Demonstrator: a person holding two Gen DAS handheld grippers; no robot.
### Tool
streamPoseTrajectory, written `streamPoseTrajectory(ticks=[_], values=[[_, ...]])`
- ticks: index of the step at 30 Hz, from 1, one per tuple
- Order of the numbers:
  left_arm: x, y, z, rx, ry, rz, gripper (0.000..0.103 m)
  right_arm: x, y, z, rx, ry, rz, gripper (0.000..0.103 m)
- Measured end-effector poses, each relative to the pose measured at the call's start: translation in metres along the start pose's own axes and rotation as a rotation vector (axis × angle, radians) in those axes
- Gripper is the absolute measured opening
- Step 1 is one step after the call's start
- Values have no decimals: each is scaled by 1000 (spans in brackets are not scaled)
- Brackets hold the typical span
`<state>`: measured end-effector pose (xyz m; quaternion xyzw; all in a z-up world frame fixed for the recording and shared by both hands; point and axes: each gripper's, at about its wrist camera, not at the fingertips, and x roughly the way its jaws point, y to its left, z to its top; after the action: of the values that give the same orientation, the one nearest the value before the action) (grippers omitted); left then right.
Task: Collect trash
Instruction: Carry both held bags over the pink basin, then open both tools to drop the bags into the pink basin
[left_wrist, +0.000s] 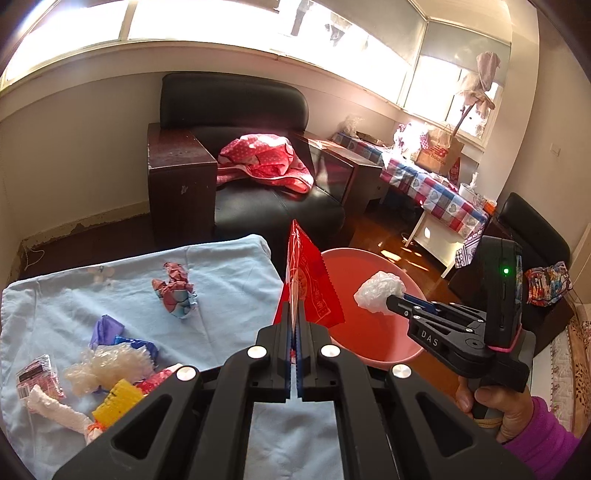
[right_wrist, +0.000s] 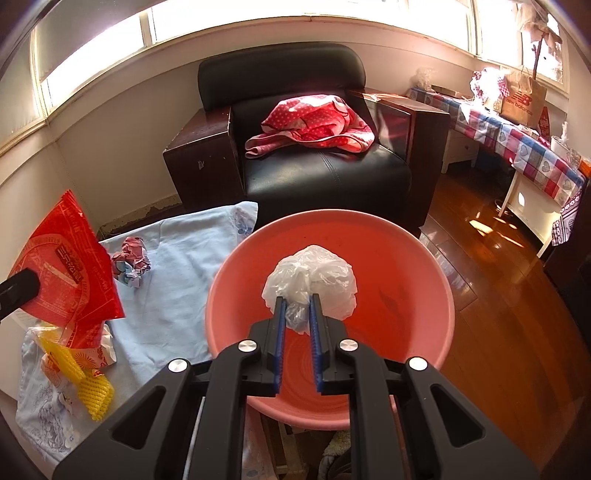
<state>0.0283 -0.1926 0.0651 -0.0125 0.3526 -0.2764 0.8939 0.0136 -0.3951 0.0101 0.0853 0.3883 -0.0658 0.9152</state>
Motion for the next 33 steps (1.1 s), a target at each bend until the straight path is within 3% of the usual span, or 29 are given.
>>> streamPoseTrajectory(ticks=[14,33], values=[[116,-33,9,-27,191,-67,1,19,-39,-8,60,49,-25,13],[174,-58,-6,-9,333,-4,2,34,-51,-18,69,104,-52,13]])
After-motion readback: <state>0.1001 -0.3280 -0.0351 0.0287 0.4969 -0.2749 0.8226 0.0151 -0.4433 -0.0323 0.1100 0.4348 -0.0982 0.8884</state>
